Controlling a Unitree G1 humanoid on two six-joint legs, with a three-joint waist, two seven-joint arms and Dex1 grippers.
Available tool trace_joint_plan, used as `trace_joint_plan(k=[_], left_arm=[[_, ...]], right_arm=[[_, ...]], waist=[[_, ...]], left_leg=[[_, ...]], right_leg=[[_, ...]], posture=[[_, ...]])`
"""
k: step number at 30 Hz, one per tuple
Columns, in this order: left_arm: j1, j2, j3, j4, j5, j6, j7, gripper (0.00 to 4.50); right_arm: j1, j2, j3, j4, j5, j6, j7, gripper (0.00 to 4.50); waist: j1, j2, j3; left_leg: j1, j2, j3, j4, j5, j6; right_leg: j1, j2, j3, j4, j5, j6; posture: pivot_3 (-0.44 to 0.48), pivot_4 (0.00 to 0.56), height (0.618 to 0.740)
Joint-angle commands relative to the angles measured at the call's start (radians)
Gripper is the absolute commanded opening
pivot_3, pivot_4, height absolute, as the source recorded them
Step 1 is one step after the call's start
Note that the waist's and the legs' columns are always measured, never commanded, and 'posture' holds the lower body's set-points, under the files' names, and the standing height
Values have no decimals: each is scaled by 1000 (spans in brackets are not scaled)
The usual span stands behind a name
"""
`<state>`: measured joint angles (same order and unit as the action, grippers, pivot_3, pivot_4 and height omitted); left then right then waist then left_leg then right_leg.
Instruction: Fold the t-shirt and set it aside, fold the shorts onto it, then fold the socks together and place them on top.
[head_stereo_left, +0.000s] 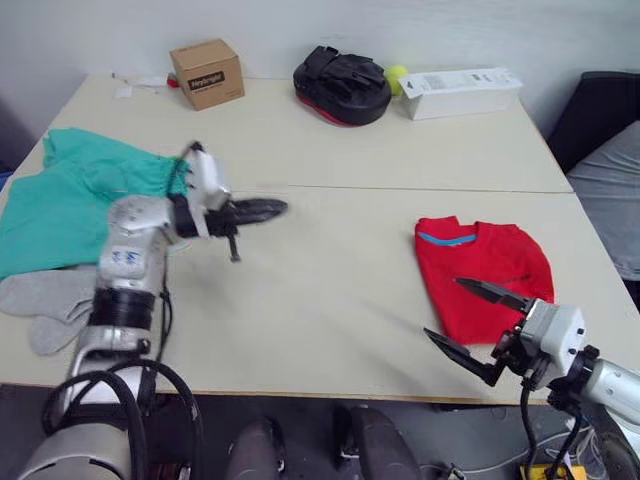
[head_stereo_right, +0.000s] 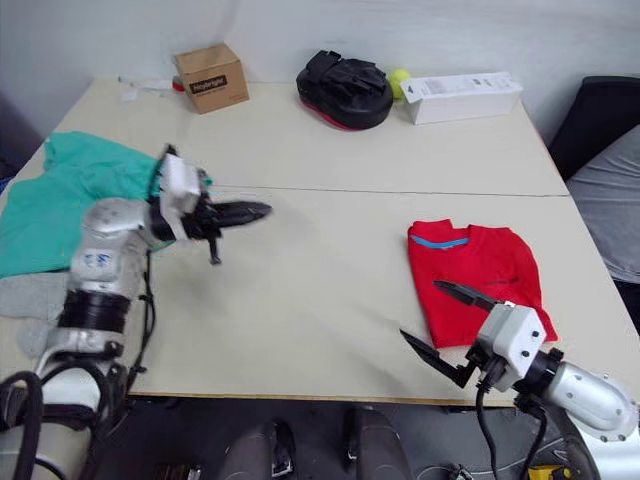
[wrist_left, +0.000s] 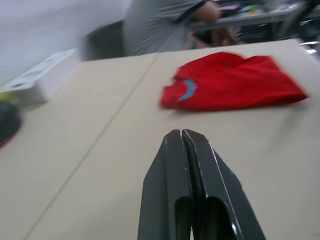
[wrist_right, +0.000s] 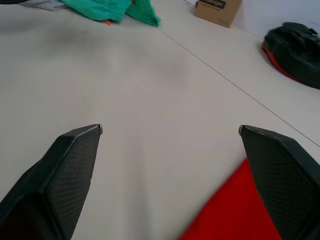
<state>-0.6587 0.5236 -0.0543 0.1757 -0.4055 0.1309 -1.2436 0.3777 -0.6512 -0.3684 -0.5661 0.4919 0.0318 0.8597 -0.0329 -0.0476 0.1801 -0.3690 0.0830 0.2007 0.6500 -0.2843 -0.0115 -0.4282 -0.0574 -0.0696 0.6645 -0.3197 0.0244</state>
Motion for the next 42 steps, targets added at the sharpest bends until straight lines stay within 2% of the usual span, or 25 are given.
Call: trace_joint_plan(k=[1, 4, 7, 11, 14, 16, 17, 19, 20, 23, 28, 29, 34, 42], left_arm=[[51, 4, 3, -108, 7, 77, 85, 43], [110, 6, 78, -127, -14, 151, 205, 43], [208, 66, 134, -165, 34, 152, 277, 640], [322, 135, 251, -195, 83, 129, 405, 1824], [379, 200, 345, -135, 191, 76, 553, 2775], [398, 225, 404, -78, 214, 70, 624, 3461], [402, 240, 414, -46, 230, 62, 644, 3849], [394, 261, 384, 26, 232, 51, 591, 4390], [375, 266, 358, 75, 253, 7, 581, 4477], [250, 252, 282, 249, 310, -69, 591, 4477], [47, 265, 177, 507, 408, -90, 610, 4477], [13, 264, 165, 550, 421, -109, 612, 4290], [-137, 247, 126, 744, 442, -103, 593, 3000], [-305, 233, 140, 961, 423, -196, 535, 365]], right_arm=[[36, -10, -48, -64, 28, 3, 7, 4500], [47, -6, -53, -77, 33, 6, 2, 4500], [16, -2, -23, -76, 34, 1, 3, 4500], [-84, 1, 43, -65, 40, 13, -5, 4500], [-141, 9, 81, -57, 43, 16, -9, 4500], [-174, 13, 106, -53, 39, 22, -16, 4500], [-189, 15, 116, -49, 38, 25, -20, 4500], [-209, 19, 130, -40, 36, 29, -23, 4500], [-221, 22, 140, -33, 32, 31, -25, 4500], [-253, 28, 169, -12, 16, 29, -21, 4500], [-283, 34, 184, 8, 5, 21, -27, 4500], [-285, 35, 186, 12, 3, 19, -28, 4500], [-273, 42, 183, 17, -4, 4, -27, 4500], [-234, 47, 150, 11, -20, -25, -43, 4500]], waist=[[0, 0, 0], [0, 0, 0], [-2, 1, 0], [-6, 1, 0], [4, 1, 0], [6, 1, 0], [7, 1, 0], [9, 1, 0], [11, 1, 0], [25, 1, 0], [32, -1, -1], [30, -1, -1], [24, -1, -1], [27, -1, -1]], left_leg=[[1, 0, 0, 0, 1, 0], [2, 0, -5, -2, 3, 0], [2, 0, -9, -2, 4, 1], [2, 0, -11, -4, 3, -1], [1, 0, -12, -4, 2, -1], [0, 0, -12, -4, 0, 0], [0, 0, -12, -4, -1, 1], [0, -1, -12, -4, -1, 2], [-1, -2, -12, -4, -2, 2], [-1, -4, -12, -3, -3, 6], [-3, -4, -12, -2, -3, 6], [-3, -4, -12, -2, -3, 6], [-4, -2, -10, -2, -4, 4], [-3, -3, -10, -1, -3, 3]], right_leg=[[0, 1, 1, 1, 0, 0], [1, 2, 2, 1, 0, 0], [1, 3, 3, 1, 1, -2], [1, 4, 3, -1, 1, -2], [0, 3, 2, -1, 2, -3], [0, 3, 1, -2, 2, -3], [0, 2, 1, -3, 2, -3], [0, 1, 0, -3, 2, -3], [1, 0, -1, -3, 2, -3], [1, -4, -5, -4, 2, -4], [0, -4, -7, -5, 4, -4], [0, -4, -7, -5, 4, -4], [-1, -1, -6, -5, 3, -5], [-1, -1, -6, -4, 3, -4]], posture=[[0, 150, 740], [0, 150, 740], [0, 150, 740], [0, 150, 740], [0, 150, 740], [0, 150, 740], [0, 150, 740], [0, 150, 740], [0, 150, 740], [0, 150, 740], [0, 150, 740], [0, 150, 740], [0, 150, 740], [0, 150, 740]])
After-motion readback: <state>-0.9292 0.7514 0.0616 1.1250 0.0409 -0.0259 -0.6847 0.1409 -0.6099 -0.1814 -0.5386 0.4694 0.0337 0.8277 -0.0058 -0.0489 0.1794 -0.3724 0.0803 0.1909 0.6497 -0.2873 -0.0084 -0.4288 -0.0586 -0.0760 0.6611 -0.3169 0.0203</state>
